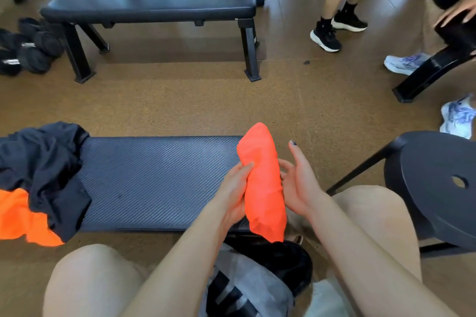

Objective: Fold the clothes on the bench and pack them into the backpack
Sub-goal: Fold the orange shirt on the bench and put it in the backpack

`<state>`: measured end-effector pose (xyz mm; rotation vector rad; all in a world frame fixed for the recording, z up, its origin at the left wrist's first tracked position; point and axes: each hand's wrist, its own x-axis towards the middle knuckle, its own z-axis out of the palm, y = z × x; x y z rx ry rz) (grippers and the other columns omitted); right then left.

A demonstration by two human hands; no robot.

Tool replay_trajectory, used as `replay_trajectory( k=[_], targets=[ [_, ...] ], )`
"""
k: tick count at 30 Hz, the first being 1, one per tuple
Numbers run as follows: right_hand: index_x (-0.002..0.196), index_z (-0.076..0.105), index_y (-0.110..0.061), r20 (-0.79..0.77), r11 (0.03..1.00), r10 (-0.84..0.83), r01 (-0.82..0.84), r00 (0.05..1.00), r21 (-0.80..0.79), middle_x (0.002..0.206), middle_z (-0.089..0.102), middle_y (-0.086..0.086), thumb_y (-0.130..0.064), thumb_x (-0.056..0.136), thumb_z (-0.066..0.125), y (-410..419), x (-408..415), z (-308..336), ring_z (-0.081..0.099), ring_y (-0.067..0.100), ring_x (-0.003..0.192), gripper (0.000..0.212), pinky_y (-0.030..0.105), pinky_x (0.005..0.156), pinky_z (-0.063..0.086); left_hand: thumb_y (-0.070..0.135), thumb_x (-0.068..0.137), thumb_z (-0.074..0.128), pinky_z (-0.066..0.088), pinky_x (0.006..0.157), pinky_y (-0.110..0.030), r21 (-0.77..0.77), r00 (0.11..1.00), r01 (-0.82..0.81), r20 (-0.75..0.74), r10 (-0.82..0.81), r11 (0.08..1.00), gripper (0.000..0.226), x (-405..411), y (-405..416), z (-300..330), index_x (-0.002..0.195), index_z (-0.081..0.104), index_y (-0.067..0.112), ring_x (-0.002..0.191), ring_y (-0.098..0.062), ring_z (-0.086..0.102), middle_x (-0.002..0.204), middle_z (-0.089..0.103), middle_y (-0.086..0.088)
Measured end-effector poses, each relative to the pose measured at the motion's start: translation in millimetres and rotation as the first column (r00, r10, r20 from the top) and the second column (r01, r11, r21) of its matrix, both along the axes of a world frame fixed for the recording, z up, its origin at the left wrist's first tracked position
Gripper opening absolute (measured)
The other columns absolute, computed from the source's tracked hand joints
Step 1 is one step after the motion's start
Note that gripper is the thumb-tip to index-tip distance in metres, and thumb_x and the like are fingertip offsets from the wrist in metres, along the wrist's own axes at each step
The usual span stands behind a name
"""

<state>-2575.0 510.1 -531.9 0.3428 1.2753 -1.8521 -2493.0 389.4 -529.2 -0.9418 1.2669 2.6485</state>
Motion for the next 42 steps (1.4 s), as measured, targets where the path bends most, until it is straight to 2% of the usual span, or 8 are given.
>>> replay_trajectory(
  k=[8, 15, 21, 24, 27, 32, 37, 42],
  targets=[
    [0.126, 0.061, -0.005, -0.181, 0.978, 0.19, -0.171, 0.965, 0.119, 0.113, 0.073, 0.018, -0.015, 0.079, 0.081, 6, 3, -3, 0.071, 0.03, 0.103, 0.053, 0.044, 0.089, 0.058, 0.021, 0.097, 0.061, 0.054, 0.091, -0.055, -0.32, 0.998, 0.005, 0.065, 0.017, 0.947, 0.021, -3, 16, -5, 0.112, 0.067, 0.007, 0.098, -0.035, 0.069, 0.11, 0.071, -0.025],
    [0.118, 0.065, -0.008, -0.203, 0.975, 0.185, -0.154, 0.961, 0.157, 0.106, 0.076, 0.015, -0.008, 0.073, 0.08, 5, 6, -13, 0.073, 0.028, 0.095, 0.048, 0.038, 0.078, 0.058, 0.036, 0.088, 0.067, 0.05, 0.076, -0.041, -0.799, 0.994, 0.076, 0.106, 0.015, 0.596, 0.022, 6, -7, -15, 0.093, 0.066, 0.015, 0.077, -0.016, 0.062, 0.085, 0.069, -0.007],
    [0.118, 0.062, -0.016, -0.293, 0.951, 0.269, -0.205, 0.917, 0.233, 0.106, 0.076, 0.01, -0.022, 0.072, 0.08, -14, 16, -3, 0.074, 0.024, 0.095, 0.05, 0.039, 0.082, 0.06, 0.053, 0.072, 0.077, 0.055, 0.08, -0.041, -0.516, 0.967, 0.134, 0.254, 0.001, 0.846, 0.048, 9, -21, 2, 0.095, 0.064, 0.013, 0.083, -0.018, 0.066, 0.091, 0.068, -0.005],
    [0.111, 0.064, -0.025, -0.33, 0.899, 0.387, -0.273, 0.861, 0.342, 0.101, 0.075, 0.0, -0.034, 0.073, 0.072, -29, 26, 9, 0.072, 0.014, 0.091, 0.04, 0.033, 0.082, 0.058, 0.038, 0.077, 0.075, 0.053, 0.067, -0.032, -0.537, 0.965, 0.179, 0.259, -0.04, 0.824, 0.036, 13, -39, 13, 0.099, 0.069, 0.01, 0.077, -0.019, 0.069, 0.093, 0.073, -0.011],
    [0.121, 0.061, -0.035, -0.346, 0.853, 0.483, -0.342, 0.805, 0.395, 0.128, 0.066, -0.004, -0.052, 0.071, 0.065, -47, 34, 13, 0.062, 0.015, 0.119, 0.054, 0.042, 0.11, 0.044, 0.02, 0.091, 0.066, 0.047, 0.054, -0.019, -0.743, 0.967, 0.172, 0.253, 0.033, 0.647, 0.007, 23, -67, 27, 0.096, 0.068, 0.015, 0.071, -0.01, 0.062, 0.085, 0.069, 0.0],
    [0.157, 0.027, -0.015, -0.344, 0.604, 0.73, -0.322, 0.59, 0.73, 0.157, 0.032, 0.019, -0.053, 0.1, 0.045, -76, 44, 0, 0.027, 0.031, 0.149, 0.07, 0.041, 0.12, 0.022, 0.023, 0.088, 0.067, 0.043, 0.077, -0.037, -0.879, 0.889, 0.427, 0.451, 0.079, 0.211, 0.024, 48, -122, 20, 0.108, 0.059, 0.013, 0.098, -0.029, 0.061, 0.104, 0.067, -0.007],
    [0.157, 0.025, -0.015, -0.385, 0.526, 0.795, -0.216, 0.469, 0.823, 0.152, 0.033, 0.018, -0.047, 0.101, 0.046, -81, 61, -8, 0.026, 0.036, 0.145, 0.067, 0.041, 0.117, 0.022, 0.027, 0.091, 0.066, 0.041, 0.078, -0.039, -0.87, 0.881, 0.444, 0.468, 0.073, 0.212, 0.029, 61, -126, 0, 0.113, 0.054, 0.013, 0.108, -0.034, 0.061, 0.112, 0.067, -0.01],
    [0.133, 0.052, -0.025, -0.398, 0.809, 0.469, -0.202, 0.789, 0.553, 0.137, 0.058, 0.016, -0.051, 0.102, 0.044, -79, 42, 4, 0.056, 0.031, 0.126, 0.041, 0.038, 0.106, 0.041, 0.039, 0.09, 0.066, 0.048, 0.079, -0.044, -0.894, 0.897, 0.44, 0.433, 0.087, -0.09, 0.038, 51, -104, 27, 0.113, 0.05, 0.014, 0.108, -0.038, 0.062, 0.112, 0.066, -0.015]
  ],
)
